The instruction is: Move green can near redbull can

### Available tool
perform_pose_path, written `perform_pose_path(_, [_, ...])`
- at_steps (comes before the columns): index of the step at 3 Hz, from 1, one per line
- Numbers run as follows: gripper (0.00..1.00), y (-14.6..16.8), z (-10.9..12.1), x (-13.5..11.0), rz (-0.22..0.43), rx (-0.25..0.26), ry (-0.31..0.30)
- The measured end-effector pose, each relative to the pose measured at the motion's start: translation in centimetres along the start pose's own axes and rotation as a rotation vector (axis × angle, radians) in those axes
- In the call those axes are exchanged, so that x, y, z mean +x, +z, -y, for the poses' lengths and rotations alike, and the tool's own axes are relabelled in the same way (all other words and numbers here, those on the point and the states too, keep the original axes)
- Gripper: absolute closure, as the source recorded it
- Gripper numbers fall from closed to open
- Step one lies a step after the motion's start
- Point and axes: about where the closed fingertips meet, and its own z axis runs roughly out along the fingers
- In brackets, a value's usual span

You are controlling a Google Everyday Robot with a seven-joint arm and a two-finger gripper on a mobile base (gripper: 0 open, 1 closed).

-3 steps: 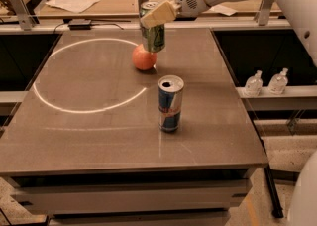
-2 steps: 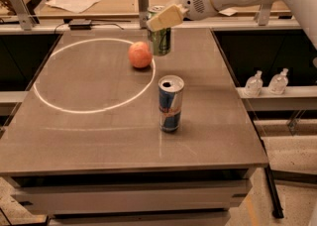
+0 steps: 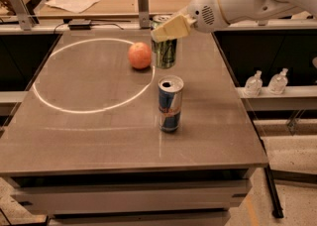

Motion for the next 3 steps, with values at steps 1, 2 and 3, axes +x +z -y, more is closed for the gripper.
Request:
perform_pose_path(1, [1.0,-0.2,-2.6,1.2,-0.005,0.023,0.047])
perform_pose_path(2, [1.0,1.1,-3.5,2.4,0.018,0.041,0.058])
perform_pose_path(3, [1.0,2.8,-2.7,2.6,0.035,0.04,0.016])
